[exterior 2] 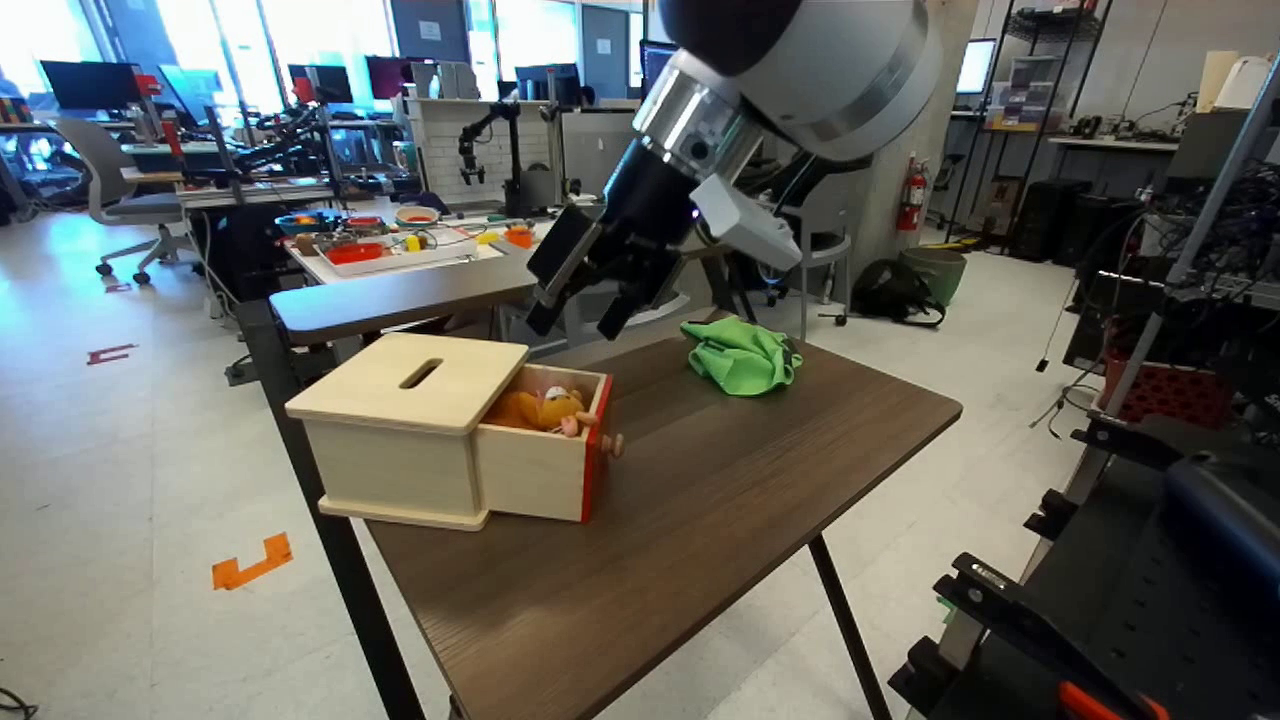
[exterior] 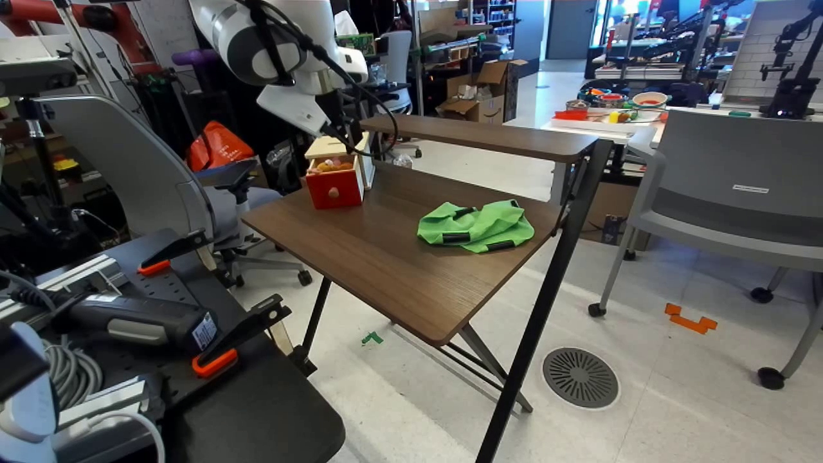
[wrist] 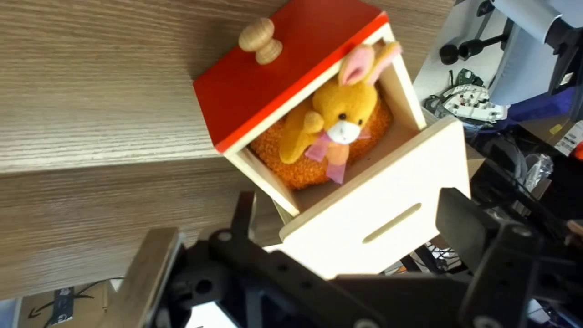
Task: Put the rabbit toy in the open drawer.
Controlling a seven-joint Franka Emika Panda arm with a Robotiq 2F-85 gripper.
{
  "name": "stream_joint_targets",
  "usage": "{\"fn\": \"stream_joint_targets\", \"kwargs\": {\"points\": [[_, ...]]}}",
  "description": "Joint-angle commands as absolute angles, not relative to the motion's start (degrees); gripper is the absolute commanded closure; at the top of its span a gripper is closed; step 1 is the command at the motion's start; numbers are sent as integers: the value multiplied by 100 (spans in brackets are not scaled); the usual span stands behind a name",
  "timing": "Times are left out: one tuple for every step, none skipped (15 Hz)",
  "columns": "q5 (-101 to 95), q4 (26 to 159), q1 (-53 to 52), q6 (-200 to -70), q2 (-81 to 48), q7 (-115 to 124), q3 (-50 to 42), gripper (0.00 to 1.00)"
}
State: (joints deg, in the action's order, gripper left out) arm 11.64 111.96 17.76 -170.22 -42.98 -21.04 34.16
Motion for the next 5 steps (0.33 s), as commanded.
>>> {"fn": "stream_joint_targets", "kwargs": {"points": [[1220, 12281, 2718, -17060, -3532, -2450, 4160, 0], [1113, 11618, 2244, -17019, -3984, -2202, 3807, 0], [1126, 11765, 2364, -17015, -3869, -2223, 3882, 0], [1128, 11769, 2367, -17015, -3855, -2224, 3870, 0], [1123, 11729, 2336, -17015, -3899, -2220, 3858, 0]]}}
